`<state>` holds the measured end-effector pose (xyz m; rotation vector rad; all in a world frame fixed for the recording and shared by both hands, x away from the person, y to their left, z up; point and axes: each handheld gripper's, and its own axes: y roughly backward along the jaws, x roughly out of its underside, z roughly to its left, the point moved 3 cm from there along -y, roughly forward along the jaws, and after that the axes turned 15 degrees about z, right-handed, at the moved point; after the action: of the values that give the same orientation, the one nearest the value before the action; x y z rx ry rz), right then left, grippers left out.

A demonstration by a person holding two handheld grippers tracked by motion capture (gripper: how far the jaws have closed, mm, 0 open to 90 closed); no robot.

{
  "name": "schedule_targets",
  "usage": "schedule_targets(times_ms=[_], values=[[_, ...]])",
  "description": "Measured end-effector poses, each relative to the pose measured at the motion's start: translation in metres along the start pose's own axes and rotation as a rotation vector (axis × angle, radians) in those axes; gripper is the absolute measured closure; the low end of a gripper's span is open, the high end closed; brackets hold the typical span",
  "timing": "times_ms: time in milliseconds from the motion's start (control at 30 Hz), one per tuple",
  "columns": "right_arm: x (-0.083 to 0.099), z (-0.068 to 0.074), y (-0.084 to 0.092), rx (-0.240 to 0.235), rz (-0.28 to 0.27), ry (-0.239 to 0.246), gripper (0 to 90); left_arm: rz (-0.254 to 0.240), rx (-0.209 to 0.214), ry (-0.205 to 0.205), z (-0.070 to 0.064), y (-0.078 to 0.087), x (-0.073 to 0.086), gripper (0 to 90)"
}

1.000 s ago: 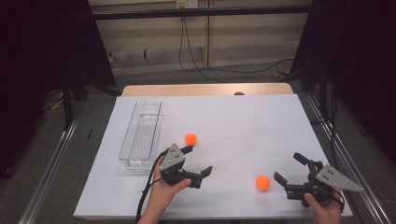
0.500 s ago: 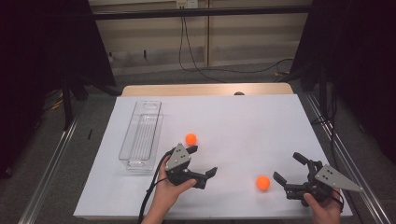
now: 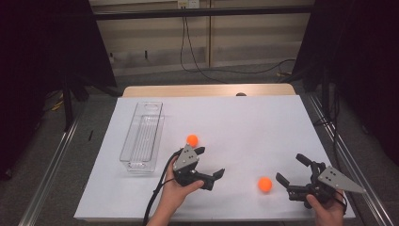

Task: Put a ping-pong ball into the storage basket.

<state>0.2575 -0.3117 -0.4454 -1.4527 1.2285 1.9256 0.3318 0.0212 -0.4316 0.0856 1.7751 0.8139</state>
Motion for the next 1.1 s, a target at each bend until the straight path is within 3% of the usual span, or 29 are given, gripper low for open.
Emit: schedule_targets(times_ms=[133, 600, 1100], values=[[0.000, 0.000, 0.000, 0.006, 0.001, 0.001, 0.1, -0.006, 0.021, -0.007, -0.003, -0.004, -0.002, 1.6], [0.000, 0.001, 0.001, 0.000, 0.001, 0.006, 0.1, 0.015, 0.027, -0.003, -0.008, -0.009, -0.003, 1.7], [-0.001, 0.001, 0.002, -0.006, -0.005, 0.002, 0.2, 0.037, 0.042, -0.012, -0.015, -0.024, -0.009, 2.2]])
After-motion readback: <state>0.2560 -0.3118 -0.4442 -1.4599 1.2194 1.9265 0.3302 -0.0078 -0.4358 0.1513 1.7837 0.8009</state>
